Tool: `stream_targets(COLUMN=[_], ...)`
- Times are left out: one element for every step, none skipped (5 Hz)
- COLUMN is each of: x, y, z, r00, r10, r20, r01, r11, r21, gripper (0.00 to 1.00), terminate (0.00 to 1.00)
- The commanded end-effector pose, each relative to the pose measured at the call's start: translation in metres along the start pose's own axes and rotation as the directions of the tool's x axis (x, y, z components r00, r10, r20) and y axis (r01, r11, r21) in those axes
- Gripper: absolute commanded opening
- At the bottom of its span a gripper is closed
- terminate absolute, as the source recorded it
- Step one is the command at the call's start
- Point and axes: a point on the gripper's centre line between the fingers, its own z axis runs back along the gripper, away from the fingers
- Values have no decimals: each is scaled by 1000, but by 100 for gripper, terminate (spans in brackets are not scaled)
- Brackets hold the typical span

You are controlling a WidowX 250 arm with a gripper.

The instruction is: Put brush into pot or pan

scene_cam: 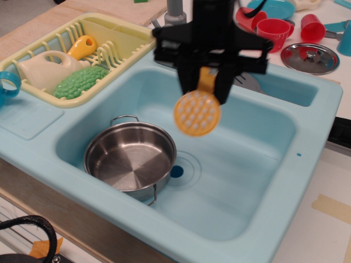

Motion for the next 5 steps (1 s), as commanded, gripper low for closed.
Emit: stream_targets(x=[-1,-6,-8,-5,-5], y=[39,53,65,63,63], z=[-2,-8,-7,-14,-14], r00=[998,999,999,1000,1000], r10=[32,29,26,-10,-10], r20=[50,41,44,20,20], r01=[-31,-28,-26,11,11], r11=[999,999,1000,998,998], r21=[-16,-19,-15,-69,-69], gripper=[0,0,0,100,100], terminate=[0,0,0,0,100])
